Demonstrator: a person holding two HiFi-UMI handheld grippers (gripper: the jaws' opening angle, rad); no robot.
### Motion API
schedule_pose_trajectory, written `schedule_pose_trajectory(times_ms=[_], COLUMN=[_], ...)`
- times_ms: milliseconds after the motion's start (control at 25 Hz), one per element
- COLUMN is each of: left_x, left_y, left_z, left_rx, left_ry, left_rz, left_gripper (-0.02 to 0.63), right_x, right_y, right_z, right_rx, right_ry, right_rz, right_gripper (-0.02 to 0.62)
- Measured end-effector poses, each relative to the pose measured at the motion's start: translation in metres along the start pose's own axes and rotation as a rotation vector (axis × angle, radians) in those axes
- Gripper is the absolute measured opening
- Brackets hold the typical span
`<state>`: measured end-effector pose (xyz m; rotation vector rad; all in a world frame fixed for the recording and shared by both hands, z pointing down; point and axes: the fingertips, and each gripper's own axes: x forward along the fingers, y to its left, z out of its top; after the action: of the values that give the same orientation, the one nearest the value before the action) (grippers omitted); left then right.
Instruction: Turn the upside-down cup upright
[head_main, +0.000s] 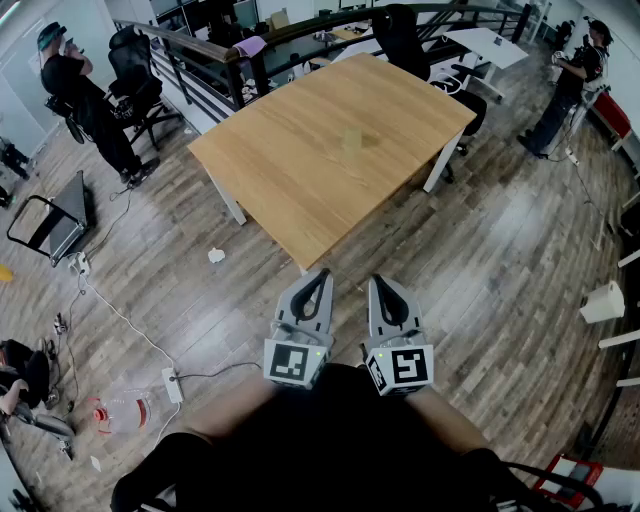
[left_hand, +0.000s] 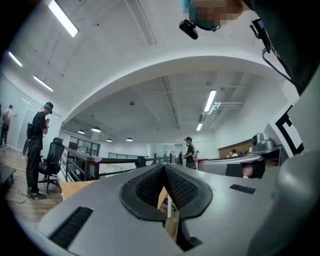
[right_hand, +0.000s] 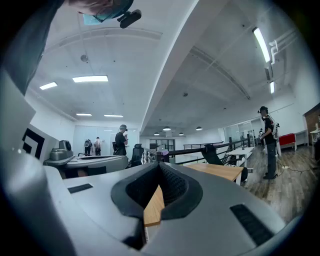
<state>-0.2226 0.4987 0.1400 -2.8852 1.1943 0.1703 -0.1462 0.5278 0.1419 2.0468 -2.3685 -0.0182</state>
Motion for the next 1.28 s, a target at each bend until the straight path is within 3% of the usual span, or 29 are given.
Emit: schedule_pose_trajectory(times_ms=[360, 680, 880, 1280], left_x=[0.002, 0.037, 0.103, 0.273], left_y=[0.035, 0.052, 0.064, 0.054], left_z=[-0.016, -0.053, -0.074, -0.094], left_rx=[-0.028, -0.034, -0.038, 0.001], left_ry=[0.039, 0.107, 0.117, 0.147], left_rz=[-0.017, -0.066, -0.027, 0.084], left_gripper=[0.008, 0.008, 0.008, 0.008], right_x=[0.022, 0.048, 0.096, 0.204], right_y=[0.004, -0.048, -0.101, -0.231], right_z=[-0.01, -0.038, -0.051, -0.048], right_rx=[-0.01, 0.017, -0.029, 0.003], right_ry=[0.021, 0.084, 0.081, 0.081], right_rz=[-0.07, -0.206, -0.173, 0.02], right_gripper=[0.014, 0.014, 0.014, 0.014])
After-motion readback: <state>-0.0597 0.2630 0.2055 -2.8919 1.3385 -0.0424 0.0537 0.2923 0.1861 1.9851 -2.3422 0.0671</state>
